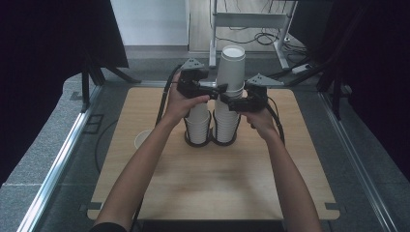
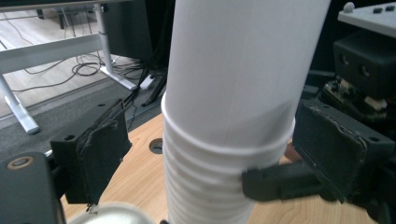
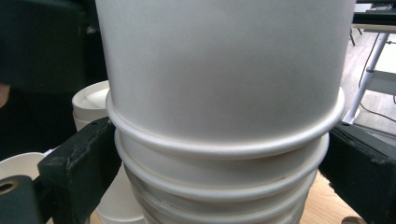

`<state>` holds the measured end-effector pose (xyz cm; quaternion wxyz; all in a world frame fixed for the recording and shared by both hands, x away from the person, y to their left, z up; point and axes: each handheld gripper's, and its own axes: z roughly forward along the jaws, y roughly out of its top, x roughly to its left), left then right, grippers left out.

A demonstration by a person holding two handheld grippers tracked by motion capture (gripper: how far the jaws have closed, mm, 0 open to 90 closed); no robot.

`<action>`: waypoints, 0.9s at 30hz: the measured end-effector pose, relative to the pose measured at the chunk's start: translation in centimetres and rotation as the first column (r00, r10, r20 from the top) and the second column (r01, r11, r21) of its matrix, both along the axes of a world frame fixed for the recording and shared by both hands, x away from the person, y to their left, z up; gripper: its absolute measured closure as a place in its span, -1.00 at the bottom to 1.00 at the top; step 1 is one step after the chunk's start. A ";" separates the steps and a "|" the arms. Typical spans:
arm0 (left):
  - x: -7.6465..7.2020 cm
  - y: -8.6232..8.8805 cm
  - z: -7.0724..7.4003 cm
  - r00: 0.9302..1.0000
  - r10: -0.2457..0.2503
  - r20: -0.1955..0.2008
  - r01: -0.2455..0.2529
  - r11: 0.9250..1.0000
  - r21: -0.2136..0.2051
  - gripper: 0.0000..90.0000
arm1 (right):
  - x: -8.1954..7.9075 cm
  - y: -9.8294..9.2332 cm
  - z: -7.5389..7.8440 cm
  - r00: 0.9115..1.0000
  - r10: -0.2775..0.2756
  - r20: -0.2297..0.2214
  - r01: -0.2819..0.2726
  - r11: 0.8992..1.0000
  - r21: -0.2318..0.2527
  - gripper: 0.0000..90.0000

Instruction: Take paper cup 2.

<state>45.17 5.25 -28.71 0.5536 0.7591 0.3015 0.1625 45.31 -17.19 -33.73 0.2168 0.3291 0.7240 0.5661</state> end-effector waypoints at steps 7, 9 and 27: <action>0.8 -1.2 0.8 0.999 -0.039 0.007 0.039 0.999 -0.005 -0.91 | -0.1 0.0 0.1 1.000 0.008 0.003 -0.008 1.000 -0.012 -0.93; 1.2 -1.7 0.9 0.999 -0.035 -0.003 0.035 0.999 -0.001 -0.92 | -0.1 0.0 0.1 1.000 0.006 0.004 -0.006 1.000 -0.010 -0.93; 2.7 -5.1 0.0 1.000 -0.010 -0.008 0.010 0.999 0.041 -0.80 | -0.1 0.0 0.0 1.000 0.000 0.006 0.000 1.000 -0.002 -0.93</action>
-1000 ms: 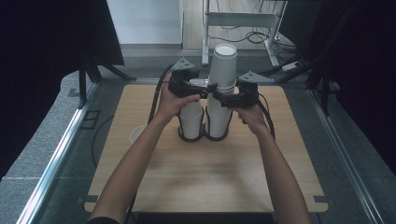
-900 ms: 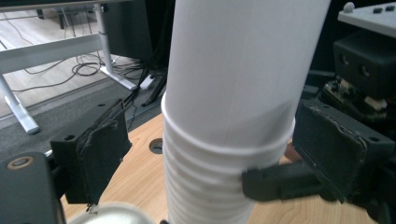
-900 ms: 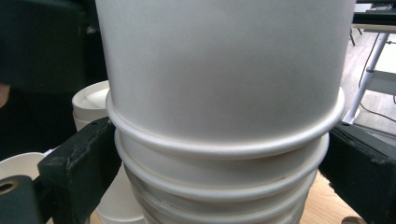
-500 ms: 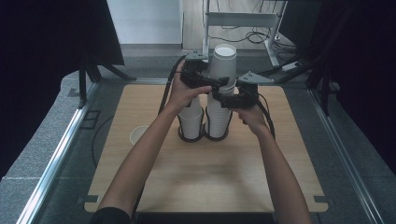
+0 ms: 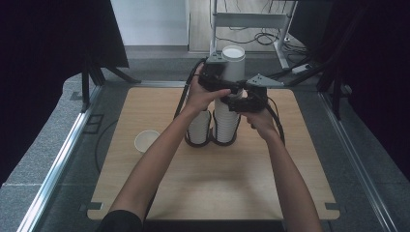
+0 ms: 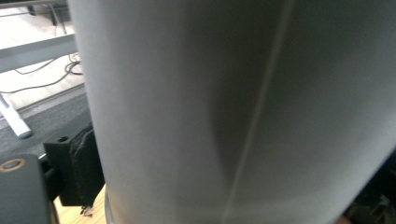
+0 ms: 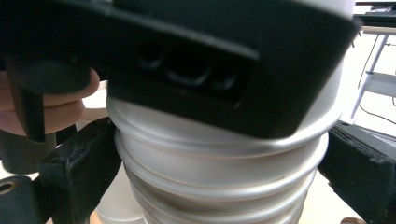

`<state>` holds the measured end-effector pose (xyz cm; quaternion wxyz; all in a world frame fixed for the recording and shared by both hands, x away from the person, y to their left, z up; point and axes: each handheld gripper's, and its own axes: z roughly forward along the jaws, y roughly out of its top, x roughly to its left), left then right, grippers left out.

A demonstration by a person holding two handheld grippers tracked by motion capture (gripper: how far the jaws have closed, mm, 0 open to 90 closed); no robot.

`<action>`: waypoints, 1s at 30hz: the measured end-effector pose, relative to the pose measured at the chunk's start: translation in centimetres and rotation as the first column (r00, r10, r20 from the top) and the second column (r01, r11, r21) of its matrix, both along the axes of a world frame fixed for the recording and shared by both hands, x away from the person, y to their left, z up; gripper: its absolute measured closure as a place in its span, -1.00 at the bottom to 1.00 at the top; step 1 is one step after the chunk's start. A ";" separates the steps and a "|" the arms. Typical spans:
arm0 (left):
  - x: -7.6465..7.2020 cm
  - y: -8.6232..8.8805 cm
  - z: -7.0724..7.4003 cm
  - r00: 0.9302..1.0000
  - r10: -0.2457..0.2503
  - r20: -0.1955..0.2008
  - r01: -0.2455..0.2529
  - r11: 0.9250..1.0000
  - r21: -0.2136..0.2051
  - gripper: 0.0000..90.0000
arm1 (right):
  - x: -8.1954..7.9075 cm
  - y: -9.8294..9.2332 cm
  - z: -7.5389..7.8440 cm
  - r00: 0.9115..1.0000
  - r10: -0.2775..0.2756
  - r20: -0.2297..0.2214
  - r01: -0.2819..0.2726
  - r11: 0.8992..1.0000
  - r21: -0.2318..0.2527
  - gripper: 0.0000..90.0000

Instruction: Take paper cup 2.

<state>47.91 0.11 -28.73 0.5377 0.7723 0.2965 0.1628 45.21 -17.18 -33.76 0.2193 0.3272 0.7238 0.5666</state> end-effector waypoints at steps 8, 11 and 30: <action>-0.4 0.1 1.0 1.000 0.016 0.026 -0.015 1.000 -0.019 -0.75 | -0.1 0.0 0.0 1.000 0.003 0.005 -0.003 1.000 0.000 -0.93; -0.6 0.3 1.8 0.999 0.025 0.044 -0.023 0.999 -0.032 -0.75 | -0.1 0.0 0.0 1.000 0.004 0.008 -0.004 1.000 -0.003 -0.93; -1.6 1.5 6.9 0.991 0.063 0.121 -0.047 0.990 -0.135 -0.74 | -0.2 0.0 -0.2 1.000 0.002 0.028 -0.001 1.000 -0.007 -0.93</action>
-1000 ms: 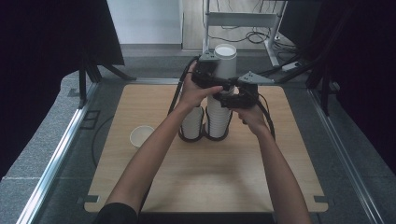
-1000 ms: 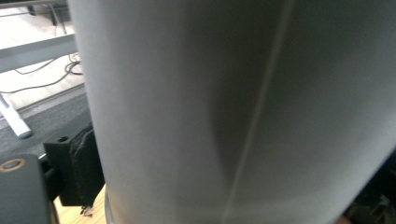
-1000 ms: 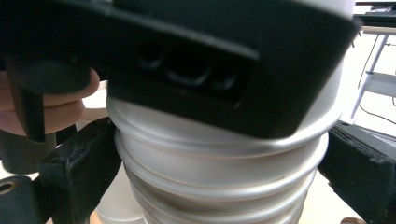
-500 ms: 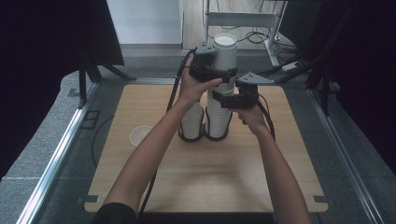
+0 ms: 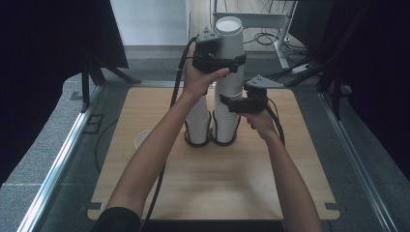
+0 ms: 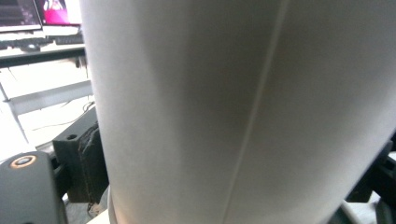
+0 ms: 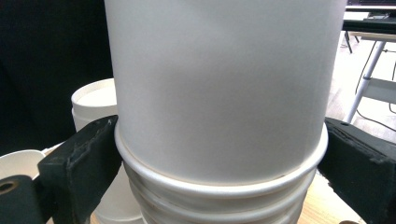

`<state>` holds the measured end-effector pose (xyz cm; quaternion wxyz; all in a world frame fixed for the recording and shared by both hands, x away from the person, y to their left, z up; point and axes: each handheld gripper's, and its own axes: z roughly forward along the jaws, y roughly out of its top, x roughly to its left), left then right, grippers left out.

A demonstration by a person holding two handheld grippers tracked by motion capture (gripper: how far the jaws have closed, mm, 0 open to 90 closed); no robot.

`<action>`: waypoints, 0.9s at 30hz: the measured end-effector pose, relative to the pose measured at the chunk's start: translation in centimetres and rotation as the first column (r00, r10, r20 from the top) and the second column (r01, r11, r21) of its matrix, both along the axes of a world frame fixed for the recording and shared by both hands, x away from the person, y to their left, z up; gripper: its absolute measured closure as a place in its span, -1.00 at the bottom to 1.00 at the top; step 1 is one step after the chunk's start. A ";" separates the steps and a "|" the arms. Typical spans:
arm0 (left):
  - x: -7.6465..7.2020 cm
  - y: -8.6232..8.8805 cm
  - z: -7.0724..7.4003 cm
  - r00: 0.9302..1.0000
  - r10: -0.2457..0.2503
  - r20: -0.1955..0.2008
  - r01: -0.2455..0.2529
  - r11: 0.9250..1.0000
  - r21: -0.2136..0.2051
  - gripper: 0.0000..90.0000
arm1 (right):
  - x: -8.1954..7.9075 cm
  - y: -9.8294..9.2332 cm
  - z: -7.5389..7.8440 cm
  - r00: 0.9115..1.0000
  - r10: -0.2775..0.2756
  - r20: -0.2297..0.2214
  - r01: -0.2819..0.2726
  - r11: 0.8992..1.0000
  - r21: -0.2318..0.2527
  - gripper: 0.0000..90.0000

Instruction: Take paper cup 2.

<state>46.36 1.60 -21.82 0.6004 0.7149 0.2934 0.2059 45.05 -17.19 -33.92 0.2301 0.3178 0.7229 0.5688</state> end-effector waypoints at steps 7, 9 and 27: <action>-1.2 1.6 2.3 0.999 -0.005 0.047 0.008 0.998 -0.059 -0.74 | -0.1 0.1 0.0 1.000 -0.002 -0.008 0.002 1.000 0.006 -0.93; -1.6 2.1 2.7 0.998 -0.004 0.058 0.008 0.998 -0.063 -0.74 | -0.1 0.0 0.0 1.000 -0.001 -0.007 0.001 1.000 0.004 -0.92; -5.7 4.8 0.3 0.997 -0.059 0.056 0.058 0.998 0.017 -0.73 | -1.0 -0.7 -0.1 1.000 -0.004 0.003 0.004 1.000 0.005 -0.84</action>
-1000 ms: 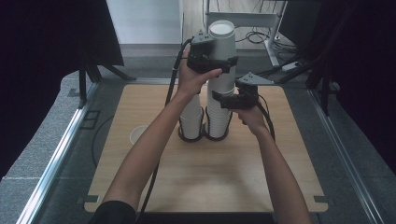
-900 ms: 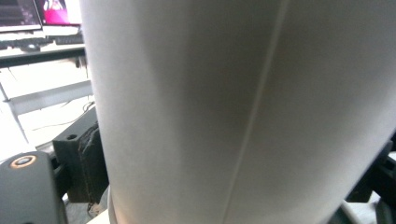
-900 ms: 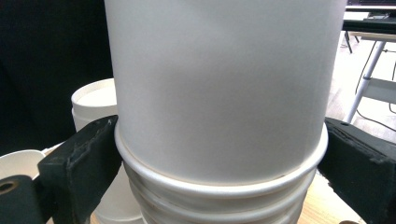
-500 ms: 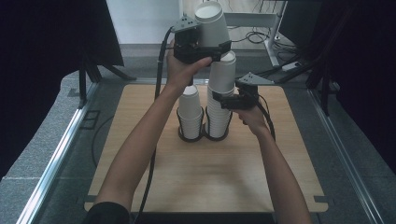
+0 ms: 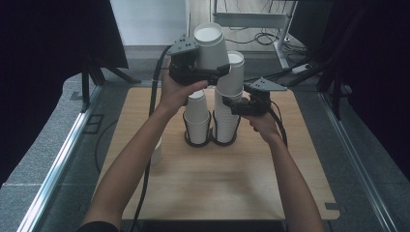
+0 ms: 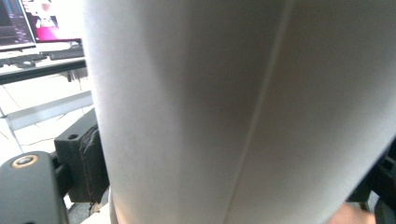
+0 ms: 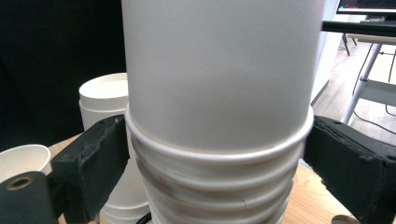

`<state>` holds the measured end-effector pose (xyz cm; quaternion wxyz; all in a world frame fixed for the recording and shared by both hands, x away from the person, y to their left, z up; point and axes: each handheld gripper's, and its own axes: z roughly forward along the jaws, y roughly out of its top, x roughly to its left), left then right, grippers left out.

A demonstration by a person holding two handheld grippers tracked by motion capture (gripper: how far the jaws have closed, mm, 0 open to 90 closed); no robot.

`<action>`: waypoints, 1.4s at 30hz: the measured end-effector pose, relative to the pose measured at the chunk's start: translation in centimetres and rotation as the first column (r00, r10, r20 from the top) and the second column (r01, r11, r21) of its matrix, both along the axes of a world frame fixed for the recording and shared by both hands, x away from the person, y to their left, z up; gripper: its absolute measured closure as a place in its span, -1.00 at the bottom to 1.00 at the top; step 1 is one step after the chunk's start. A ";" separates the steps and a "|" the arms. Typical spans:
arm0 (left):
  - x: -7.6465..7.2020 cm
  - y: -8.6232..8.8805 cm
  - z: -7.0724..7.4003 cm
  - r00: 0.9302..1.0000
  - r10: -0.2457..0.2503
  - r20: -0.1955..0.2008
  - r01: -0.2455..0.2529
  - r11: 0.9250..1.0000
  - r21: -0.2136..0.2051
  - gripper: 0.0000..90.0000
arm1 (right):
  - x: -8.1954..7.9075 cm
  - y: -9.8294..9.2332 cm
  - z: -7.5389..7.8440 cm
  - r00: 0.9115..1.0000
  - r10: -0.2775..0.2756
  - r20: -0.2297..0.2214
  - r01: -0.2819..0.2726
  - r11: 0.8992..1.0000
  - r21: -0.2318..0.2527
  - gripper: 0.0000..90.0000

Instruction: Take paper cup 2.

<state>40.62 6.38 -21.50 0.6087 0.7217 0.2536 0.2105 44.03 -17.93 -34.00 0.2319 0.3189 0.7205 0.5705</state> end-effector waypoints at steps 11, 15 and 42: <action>-2.7 0.4 -2.4 0.999 -0.046 -0.010 0.047 0.999 0.020 -0.73 | -1.6 -0.9 0.2 1.000 0.005 0.024 -0.005 1.000 0.009 -0.82; -3.6 0.5 -3.3 0.998 -0.054 -0.016 0.054 0.998 0.030 -0.73 | -2.7 -1.3 0.0 0.999 0.014 0.035 -0.014 1.000 0.016 -0.81; -9.3 1.2 -11.6 0.998 -0.047 -0.046 0.052 0.992 0.117 -0.74 | -8.3 -2.4 -5.1 0.995 0.082 0.061 -0.083 0.997 0.005 -0.73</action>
